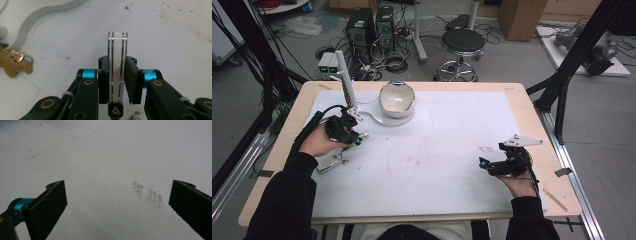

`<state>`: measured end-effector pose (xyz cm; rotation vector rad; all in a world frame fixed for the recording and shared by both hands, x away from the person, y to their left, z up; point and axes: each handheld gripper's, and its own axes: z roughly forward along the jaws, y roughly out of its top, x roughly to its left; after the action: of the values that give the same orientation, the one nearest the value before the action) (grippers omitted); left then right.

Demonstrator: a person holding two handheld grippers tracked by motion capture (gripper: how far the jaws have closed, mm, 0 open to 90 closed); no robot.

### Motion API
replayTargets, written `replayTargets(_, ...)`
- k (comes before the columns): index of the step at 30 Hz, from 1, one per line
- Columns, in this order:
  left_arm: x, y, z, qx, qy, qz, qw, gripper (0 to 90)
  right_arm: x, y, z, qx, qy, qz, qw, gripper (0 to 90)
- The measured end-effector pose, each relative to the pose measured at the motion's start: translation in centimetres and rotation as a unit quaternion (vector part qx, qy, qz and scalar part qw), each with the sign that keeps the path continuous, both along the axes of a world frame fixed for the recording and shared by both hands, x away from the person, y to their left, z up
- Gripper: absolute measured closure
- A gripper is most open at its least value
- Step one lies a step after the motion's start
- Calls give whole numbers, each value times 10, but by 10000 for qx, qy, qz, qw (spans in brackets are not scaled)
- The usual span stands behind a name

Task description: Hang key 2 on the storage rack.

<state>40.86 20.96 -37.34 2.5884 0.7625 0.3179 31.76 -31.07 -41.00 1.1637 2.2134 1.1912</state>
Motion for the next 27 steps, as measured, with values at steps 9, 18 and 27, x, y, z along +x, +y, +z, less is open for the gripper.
replayTargets(9,-7,18,25,-245,-594,105,9979,747,0,0,0,38,14,-9,10000,7)
replayTargets(18,-9,35,54,-572,-781,361,9946,747,1,2,-1,10,26,7,10000,7)
replayTargets(27,-9,47,78,-816,-1014,507,9902,747,1,0,0,46,38,-1,10000,7)
